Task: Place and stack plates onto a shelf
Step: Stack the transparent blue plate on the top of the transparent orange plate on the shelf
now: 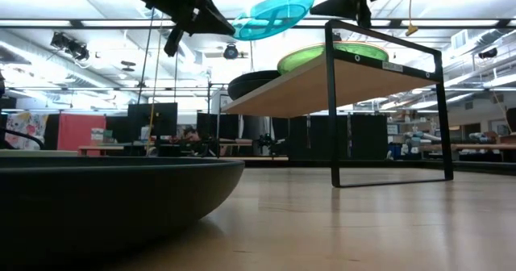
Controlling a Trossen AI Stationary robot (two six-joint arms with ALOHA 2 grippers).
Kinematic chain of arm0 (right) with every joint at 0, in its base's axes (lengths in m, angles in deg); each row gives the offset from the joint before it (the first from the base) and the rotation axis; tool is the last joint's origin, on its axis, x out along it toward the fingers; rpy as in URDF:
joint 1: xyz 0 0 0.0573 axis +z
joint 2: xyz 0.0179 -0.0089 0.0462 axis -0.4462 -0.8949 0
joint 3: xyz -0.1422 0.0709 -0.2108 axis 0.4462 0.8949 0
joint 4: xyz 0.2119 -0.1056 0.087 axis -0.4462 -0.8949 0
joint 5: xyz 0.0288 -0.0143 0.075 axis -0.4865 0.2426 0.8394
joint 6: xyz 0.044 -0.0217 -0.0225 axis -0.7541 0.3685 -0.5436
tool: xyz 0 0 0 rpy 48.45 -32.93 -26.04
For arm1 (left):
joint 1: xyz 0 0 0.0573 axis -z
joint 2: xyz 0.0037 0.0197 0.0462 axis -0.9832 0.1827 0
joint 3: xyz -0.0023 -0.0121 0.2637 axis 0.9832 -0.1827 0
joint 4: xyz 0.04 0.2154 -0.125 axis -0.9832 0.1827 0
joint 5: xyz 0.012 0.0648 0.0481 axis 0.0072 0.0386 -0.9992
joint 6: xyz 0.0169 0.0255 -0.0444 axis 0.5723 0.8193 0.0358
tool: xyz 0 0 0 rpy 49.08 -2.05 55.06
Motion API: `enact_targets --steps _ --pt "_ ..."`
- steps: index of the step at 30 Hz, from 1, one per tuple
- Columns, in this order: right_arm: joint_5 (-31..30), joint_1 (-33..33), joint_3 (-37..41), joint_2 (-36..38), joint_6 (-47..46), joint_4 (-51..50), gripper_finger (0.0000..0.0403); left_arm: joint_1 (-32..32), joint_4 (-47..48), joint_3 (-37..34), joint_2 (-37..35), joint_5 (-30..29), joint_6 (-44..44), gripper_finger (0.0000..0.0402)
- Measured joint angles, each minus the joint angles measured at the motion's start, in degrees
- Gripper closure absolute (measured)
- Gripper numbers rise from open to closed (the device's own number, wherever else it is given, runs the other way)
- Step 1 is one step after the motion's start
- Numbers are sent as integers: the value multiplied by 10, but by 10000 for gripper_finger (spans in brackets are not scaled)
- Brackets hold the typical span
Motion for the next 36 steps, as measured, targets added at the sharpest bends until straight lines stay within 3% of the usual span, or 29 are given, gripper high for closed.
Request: enact_targets --steps 36 --pt "-35 -3 0 2 0 15 371 0 -20 0 0 -3 0 390"
